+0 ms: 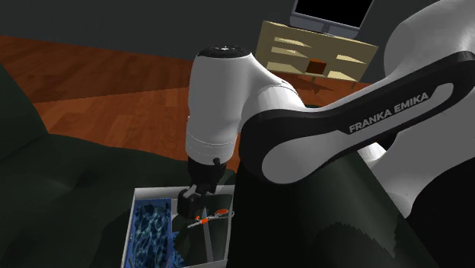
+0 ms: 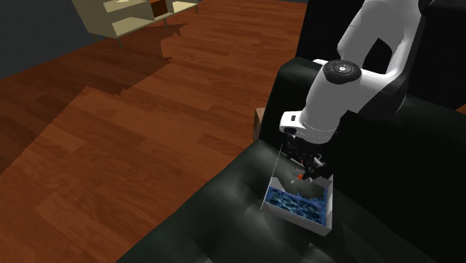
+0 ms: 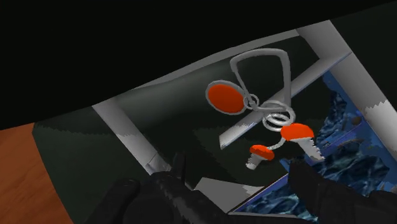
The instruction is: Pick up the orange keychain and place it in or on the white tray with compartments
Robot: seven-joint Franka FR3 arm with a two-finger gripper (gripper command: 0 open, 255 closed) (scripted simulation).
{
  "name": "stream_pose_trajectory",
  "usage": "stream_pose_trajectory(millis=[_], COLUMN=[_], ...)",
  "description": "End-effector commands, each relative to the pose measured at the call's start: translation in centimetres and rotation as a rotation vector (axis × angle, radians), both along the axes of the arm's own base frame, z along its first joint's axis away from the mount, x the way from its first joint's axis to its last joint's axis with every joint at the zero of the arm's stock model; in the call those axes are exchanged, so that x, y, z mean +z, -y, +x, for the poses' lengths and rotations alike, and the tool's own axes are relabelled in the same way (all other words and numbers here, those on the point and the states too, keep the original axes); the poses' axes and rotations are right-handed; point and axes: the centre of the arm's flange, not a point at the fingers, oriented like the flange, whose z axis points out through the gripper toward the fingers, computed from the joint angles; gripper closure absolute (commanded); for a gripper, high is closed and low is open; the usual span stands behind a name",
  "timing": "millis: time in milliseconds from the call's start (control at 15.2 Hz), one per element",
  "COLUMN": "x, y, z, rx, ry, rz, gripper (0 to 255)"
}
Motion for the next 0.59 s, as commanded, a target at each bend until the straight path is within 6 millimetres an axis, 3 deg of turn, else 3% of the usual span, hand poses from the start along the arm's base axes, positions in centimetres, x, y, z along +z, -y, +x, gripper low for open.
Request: stream_pose_trajectory(millis=[0,132,396,528], x=[-0.7,-0.6,4.4,4.4], y=[0.1,0.2,0.2,0.2], z=[-0.3,-0.2,-0.2,-0.2], rx=[0.006,0.006,0.006,0.006], ry=[-0.009,-0.008,-0.008,-0.008], rz=[-0.014,-0.014,-0.014,-0.014], gripper=[0,0,0,0])
